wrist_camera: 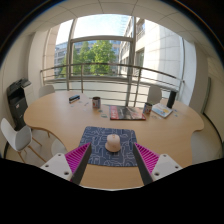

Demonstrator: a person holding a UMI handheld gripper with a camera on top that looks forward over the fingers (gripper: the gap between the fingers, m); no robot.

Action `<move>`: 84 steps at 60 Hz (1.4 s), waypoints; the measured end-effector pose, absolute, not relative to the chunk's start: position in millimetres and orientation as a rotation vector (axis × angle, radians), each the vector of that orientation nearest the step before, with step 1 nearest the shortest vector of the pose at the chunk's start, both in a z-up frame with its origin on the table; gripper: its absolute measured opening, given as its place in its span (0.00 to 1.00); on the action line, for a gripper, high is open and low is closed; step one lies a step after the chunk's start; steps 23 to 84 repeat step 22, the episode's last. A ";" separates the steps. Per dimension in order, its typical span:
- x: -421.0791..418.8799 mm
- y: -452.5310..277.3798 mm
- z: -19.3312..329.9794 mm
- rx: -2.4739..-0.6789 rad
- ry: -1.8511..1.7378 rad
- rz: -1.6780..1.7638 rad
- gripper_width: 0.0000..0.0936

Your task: Arrange mouse

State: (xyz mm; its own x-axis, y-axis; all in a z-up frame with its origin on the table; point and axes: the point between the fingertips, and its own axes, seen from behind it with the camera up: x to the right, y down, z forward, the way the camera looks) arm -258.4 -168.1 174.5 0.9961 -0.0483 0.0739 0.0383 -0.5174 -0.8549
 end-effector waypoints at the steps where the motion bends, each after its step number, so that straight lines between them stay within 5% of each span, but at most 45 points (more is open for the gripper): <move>1: -259.8 -173.5 176.9 -2.108 0.005 -0.106 0.90; 22: -276.0 -257.9 186.1 -2.121 0.010 -0.128 0.90; 84: -276.0 -257.9 186.1 -2.121 0.010 -0.128 0.90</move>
